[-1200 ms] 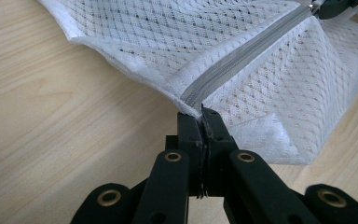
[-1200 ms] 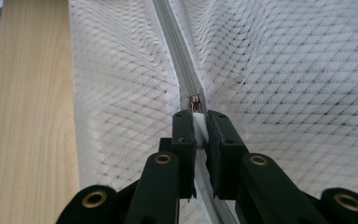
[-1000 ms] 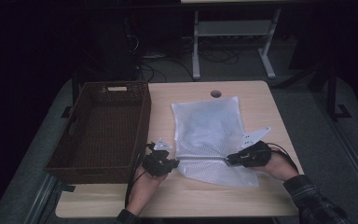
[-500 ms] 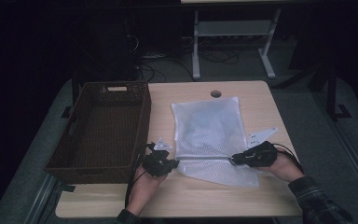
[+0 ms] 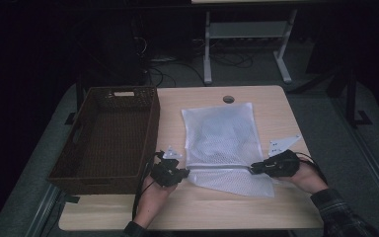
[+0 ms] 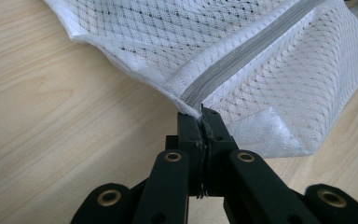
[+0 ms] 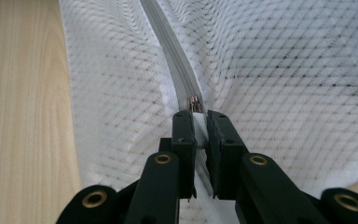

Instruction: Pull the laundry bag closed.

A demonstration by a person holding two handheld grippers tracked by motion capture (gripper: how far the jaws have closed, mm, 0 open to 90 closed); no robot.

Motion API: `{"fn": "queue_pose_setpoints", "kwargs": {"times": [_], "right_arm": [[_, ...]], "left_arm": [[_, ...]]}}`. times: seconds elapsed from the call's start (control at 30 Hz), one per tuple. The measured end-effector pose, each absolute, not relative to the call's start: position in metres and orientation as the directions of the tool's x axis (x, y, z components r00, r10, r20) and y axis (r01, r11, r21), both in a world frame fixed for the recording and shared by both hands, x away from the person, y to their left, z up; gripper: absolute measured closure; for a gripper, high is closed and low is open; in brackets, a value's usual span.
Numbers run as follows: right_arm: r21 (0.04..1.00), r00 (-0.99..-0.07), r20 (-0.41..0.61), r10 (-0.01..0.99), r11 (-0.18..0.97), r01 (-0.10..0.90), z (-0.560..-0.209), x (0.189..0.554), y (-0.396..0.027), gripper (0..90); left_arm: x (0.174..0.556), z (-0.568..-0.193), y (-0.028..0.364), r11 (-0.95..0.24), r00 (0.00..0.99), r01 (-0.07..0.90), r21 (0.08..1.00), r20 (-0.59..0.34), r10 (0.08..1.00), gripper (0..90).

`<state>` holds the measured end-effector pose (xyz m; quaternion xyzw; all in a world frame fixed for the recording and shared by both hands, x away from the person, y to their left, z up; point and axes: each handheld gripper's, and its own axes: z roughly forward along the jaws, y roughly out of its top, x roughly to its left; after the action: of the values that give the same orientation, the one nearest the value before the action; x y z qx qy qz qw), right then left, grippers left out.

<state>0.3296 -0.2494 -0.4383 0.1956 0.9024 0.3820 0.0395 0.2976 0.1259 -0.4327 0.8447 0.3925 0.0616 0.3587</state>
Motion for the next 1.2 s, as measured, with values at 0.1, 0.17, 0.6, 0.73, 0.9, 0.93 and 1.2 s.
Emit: {"fn": "queue_pose_setpoints", "kwargs": {"times": [0.1, 0.17, 0.6, 0.73, 0.9, 0.93, 1.2], "right_arm": [[0.705, -0.916, 0.081, 0.393, 0.628, 0.331, -0.438, 0.329, -0.254, 81.4], [0.707, -0.914, 0.08, 0.397, 0.624, 0.333, -0.438, 0.328, -0.257, 81.4], [0.708, -0.897, 0.079, 0.434, 0.609, 0.358, -0.44, 0.326, -0.277, 81.4], [0.709, -0.89, 0.085, 0.449, 0.6, 0.371, -0.44, 0.324, -0.283, 81.4], [0.712, -0.89, 0.086, 0.449, 0.597, 0.37, -0.44, 0.323, -0.285, 81.4], [0.711, -0.889, 0.084, 0.449, 0.599, 0.369, -0.44, 0.323, -0.286, 81.4], [0.708, -0.881, 0.084, 0.466, 0.594, 0.382, -0.442, 0.324, -0.294, 81.4]], "left_arm": [[0.298, -0.433, 0.126, -0.433, 0.682, 0.62, 0.655, -0.177, 0.709, 88.5], [0.298, -0.433, 0.126, -0.433, 0.682, 0.62, 0.655, -0.177, 0.71, 88.6], [0.299, -0.434, 0.126, -0.432, 0.68, 0.621, 0.654, -0.176, 0.712, 88.5], [0.3, -0.434, 0.125, -0.431, 0.679, 0.624, 0.652, -0.18, 0.711, 88.5], [0.3, -0.434, 0.124, -0.433, 0.681, 0.621, 0.653, -0.175, 0.711, 88.5], [0.3, -0.434, 0.124, -0.43, 0.678, 0.62, 0.657, -0.172, 0.714, 88.6], [0.302, -0.435, 0.126, -0.426, 0.671, 0.624, 0.655, -0.17, 0.722, 88.6]]}}
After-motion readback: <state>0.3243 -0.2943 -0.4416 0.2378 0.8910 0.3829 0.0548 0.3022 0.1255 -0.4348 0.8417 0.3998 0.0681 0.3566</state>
